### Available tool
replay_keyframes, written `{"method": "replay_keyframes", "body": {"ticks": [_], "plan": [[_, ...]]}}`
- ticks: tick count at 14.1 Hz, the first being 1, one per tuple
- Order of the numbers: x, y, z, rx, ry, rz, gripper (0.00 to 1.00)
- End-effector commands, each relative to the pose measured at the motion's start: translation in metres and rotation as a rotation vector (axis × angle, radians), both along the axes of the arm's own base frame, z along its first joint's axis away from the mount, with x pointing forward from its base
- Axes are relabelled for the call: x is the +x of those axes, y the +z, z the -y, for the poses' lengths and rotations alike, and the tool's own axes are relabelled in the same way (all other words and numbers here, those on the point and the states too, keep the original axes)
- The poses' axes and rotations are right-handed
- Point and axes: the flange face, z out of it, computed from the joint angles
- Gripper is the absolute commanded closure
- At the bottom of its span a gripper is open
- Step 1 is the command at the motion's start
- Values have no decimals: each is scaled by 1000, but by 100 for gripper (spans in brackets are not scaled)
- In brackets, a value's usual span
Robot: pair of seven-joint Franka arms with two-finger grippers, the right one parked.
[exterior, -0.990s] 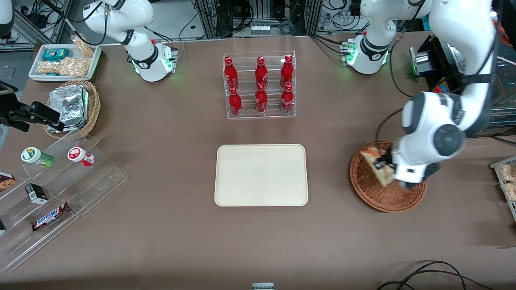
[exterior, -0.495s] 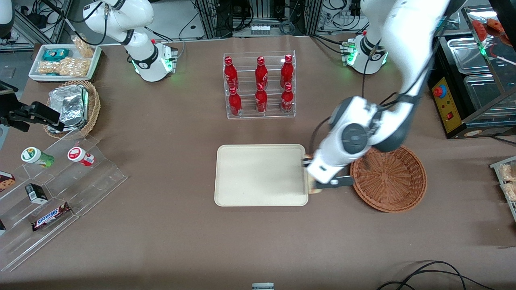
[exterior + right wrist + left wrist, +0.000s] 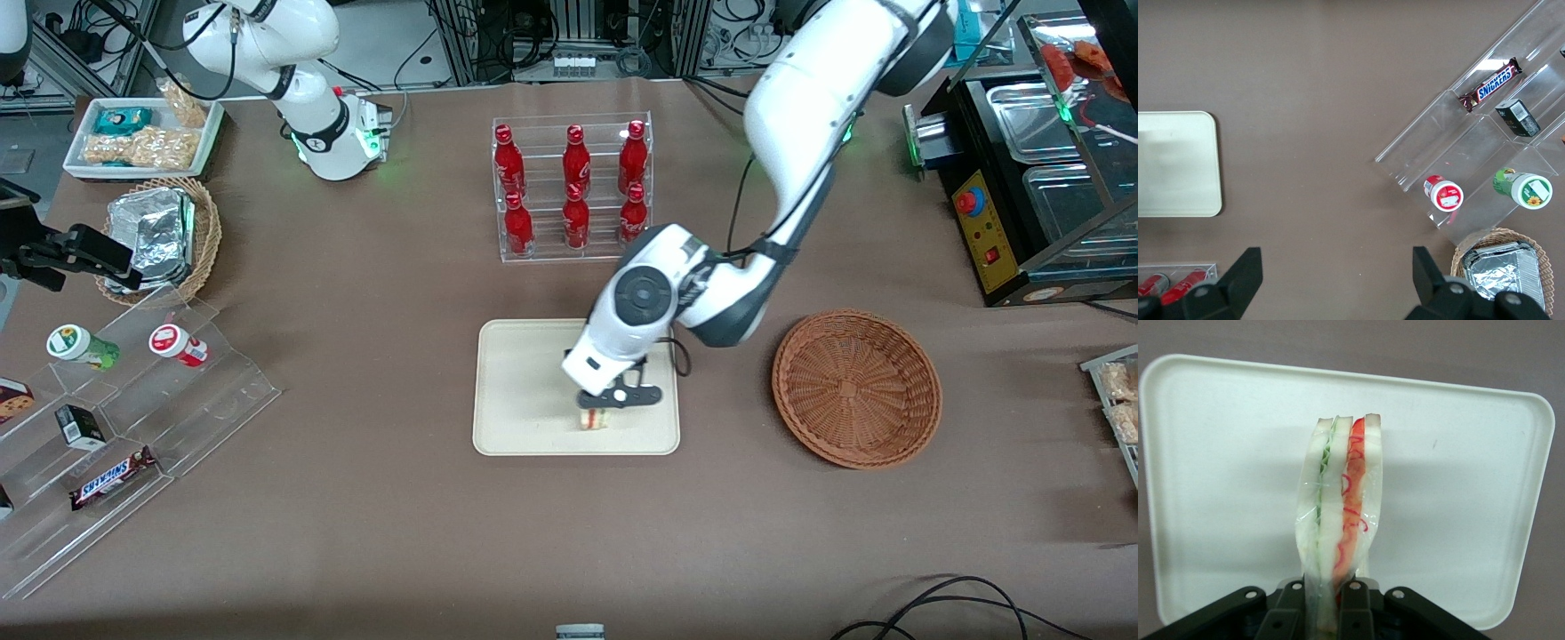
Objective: Place sandwich from basket to tray
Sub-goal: 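Carry the sandwich with the left gripper over the cream tray, then lower the sandwich onto the tray and open the left gripper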
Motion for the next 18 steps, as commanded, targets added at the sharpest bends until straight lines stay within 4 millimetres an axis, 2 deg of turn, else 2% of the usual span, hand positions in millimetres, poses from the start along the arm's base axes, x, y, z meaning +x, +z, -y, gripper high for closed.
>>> {"method": "replay_keyframes", "body": {"ticks": [1,4,5,7,9,12,15,16,18], "plan": [[-2,-15,19,33,-13,54,96],[-8,-30,21,48,-43,45,93],[-9,-33,21,48,-42,41,85],[-10,-28,23,40,-13,38,0],[-8,-7,20,38,-2,47,0],[-14,50,2,101,0,32,0],[-7,117,-43,187,13,20,0],[8,135,-73,193,-5,16,0],[17,161,-118,181,5,-25,0]]}}
